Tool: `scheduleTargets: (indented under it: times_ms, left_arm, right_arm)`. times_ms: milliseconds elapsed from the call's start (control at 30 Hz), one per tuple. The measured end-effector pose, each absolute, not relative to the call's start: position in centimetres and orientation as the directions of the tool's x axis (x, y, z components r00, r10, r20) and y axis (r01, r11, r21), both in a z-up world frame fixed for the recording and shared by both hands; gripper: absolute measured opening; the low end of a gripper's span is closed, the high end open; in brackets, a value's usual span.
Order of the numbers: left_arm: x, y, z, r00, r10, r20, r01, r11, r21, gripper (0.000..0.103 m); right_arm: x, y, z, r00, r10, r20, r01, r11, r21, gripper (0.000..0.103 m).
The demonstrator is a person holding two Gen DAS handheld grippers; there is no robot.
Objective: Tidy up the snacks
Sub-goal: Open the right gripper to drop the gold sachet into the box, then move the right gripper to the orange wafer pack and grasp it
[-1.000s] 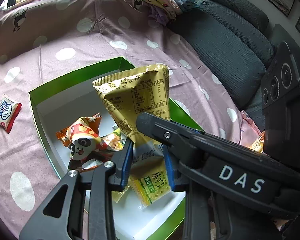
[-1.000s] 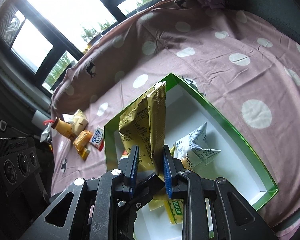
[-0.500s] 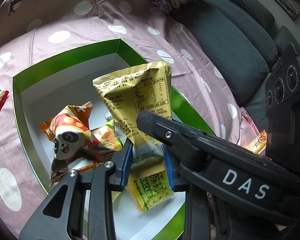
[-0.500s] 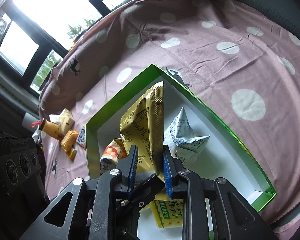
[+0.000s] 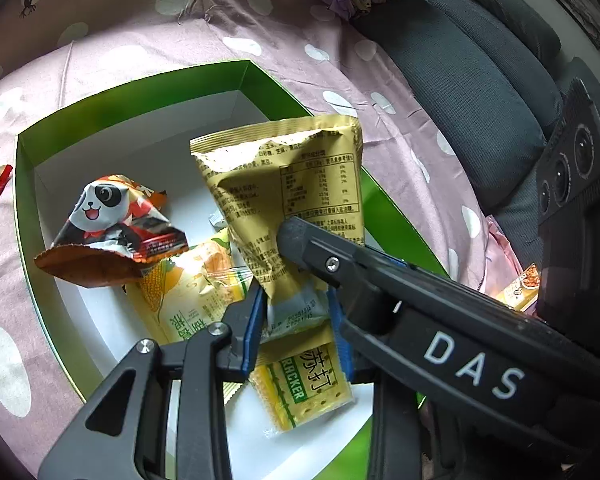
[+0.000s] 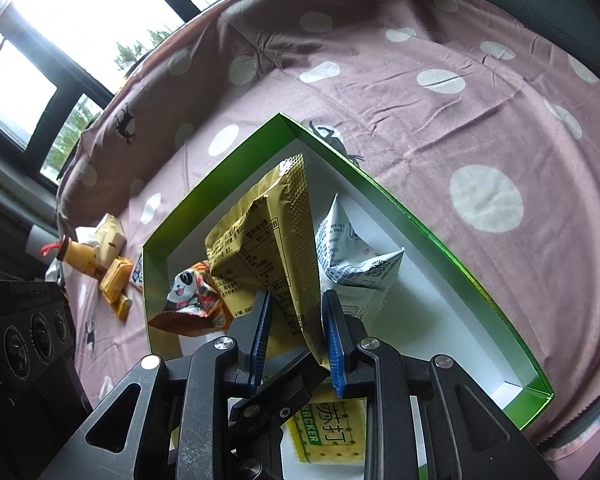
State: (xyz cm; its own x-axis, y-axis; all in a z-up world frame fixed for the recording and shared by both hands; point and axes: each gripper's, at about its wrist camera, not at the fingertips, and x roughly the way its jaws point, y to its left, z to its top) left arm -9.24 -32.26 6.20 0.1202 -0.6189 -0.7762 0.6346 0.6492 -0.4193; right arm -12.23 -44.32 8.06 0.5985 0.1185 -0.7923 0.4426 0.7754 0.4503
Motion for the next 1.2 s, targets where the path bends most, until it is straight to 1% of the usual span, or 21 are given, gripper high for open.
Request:
scheduleTargets:
  times_ms: [33,167,233,300,333,400,433,467,500,533,600,667,700,733,767,833,867,900,967,1033,1200]
  left_arm:
    - [-9.2,-32.1,6.2,0.124,-0.616,-0.778,0.632,0.654,-0.417,0.033]
    - [-9.5,-31.2,6.9,0.158,-0.614,-0.773,0.632,0.664,-0.399,0.044]
    - [-9.6,-30.3,7.6,0.183,-0.622,-0.761,0.628,0.669,-0.397,0.05]
    - [-9.6,-29.4,8.3,0.204,-0.632,-0.748,0.62,0.674,-0.4,0.058]
    - [-9.7,-28.9,8.7,0.214,-0.631,-0.745,0.617,0.679,-0.398,0.06]
    - [-9.9,-27.9,9.5,0.238,-0.63,-0.739,0.615,0.687,-0.388,0.064]
    - [-10.1,-27.3,9.9,0.25,-0.63,-0.735,0.616,0.69,-0.381,0.066]
    - [-10.3,-26.7,10.3,0.263,-0.629,-0.731,0.617,0.692,-0.374,0.073]
    - [-10.4,-25.9,10.7,0.279,-0.629,-0.725,0.617,0.696,-0.367,0.076]
    - [-10.5,-25.0,11.2,0.296,-0.627,-0.72,0.616,0.702,-0.358,0.078]
    - [-10.4,-23.0,12.2,0.337,-0.614,-0.714,0.595,0.726,-0.344,0.085]
    - [-10.3,-20.6,13.1,0.379,-0.607,-0.698,0.564,0.75,-0.346,0.088]
    - [-10.1,-19.4,13.5,0.394,-0.601,-0.695,0.551,0.76,-0.344,0.089]
    - [-10.0,-18.2,13.7,0.409,-0.59,-0.696,0.538,0.772,-0.339,0.089]
    - [-9.8,-17.0,14.0,0.425,-0.576,-0.698,0.525,0.785,-0.328,0.089]
    - [-9.5,-14.6,14.4,0.473,-0.53,-0.703,0.488,0.823,-0.292,0.09]
    - [-9.4,-13.3,14.6,0.503,-0.504,-0.702,0.461,0.844,-0.276,0.093]
    - [-9.2,-11.8,14.7,0.532,-0.48,-0.697,0.43,0.863,-0.266,0.102]
    - [-8.9,-9.0,14.6,0.59,-0.445,-0.674,0.362,0.892,-0.272,0.102]
    - [-8.0,-6.3,14.2,0.629,-0.404,-0.664,0.283,0.915,-0.289,0.102]
    - [-6.1,-0.7,12.9,0.66,-0.279,-0.697,0.076,0.948,-0.308,0.102]
  right_arm:
    - [-12.2,-44.3,8.1,0.595,0.111,-0.796,0.448,0.776,0.443,0.026]
    - [-12.6,-44.2,8.5,0.581,0.068,-0.811,0.472,0.784,0.404,0.026]
    - [-12.9,-44.1,9.0,0.594,0.048,-0.803,0.473,0.787,0.397,0.027]
    - [-13.2,-44.1,9.5,0.619,0.063,-0.783,0.454,0.785,0.422,0.028]
    - [-13.4,-44.1,9.8,0.631,0.072,-0.772,0.441,0.786,0.433,0.029]
    - [-13.6,-43.8,10.4,0.652,0.077,-0.754,0.423,0.789,0.446,0.035]
    - [-13.7,-43.6,10.6,0.659,0.07,-0.748,0.42,0.792,0.444,0.041]
    - [-13.8,-43.3,10.9,0.664,0.061,-0.745,0.418,0.796,0.437,0.045]
    - [-13.8,-43.1,11.2,0.668,0.053,-0.742,0.415,0.801,0.431,0.045]
    - [-13.8,-42.9,11.4,0.672,0.049,-0.739,0.411,0.805,0.428,0.045]
    - [-13.8,-42.4,11.8,0.683,0.046,-0.729,0.4,0.811,0.426,0.045]
    - [-13.8,-41.9,12.3,0.691,0.042,-0.721,0.392,0.817,0.423,0.046]
    - [-13.8,-41.6,12.5,0.694,0.036,-0.719,0.39,0.821,0.417,0.049]
    - [-13.8,-41.3,12.7,0.698,0.027,-0.715,0.389,0.824,0.411,0.056]
    - [-13.9,-41.0,12.9,0.706,0.016,-0.708,0.386,0.829,0.404,0.06]
    - [-13.9,-40.2,13.5,0.719,0.006,-0.695,0.371,0.842,0.391,0.064]
    - [-13.9,-39.9,13.7,0.722,0.005,-0.692,0.365,0.847,0.387,0.064]
    - [-13.9,-39.5,13.9,0.725,0.004,-0.689,0.359,0.851,0.383,0.065]
    - [-13.8,-38.6,14.3,0.734,-0.002,-0.679,0.344,0.863,0.369,0.069]
    - [-13.5,-37.5,14.6,0.737,-0.004,-0.676,0.326,0.878,0.35,0.071]
    - [-12.4,-34.9,14.7,0.733,-0.001,-0.68,0.281,0.911,0.302,0.073]
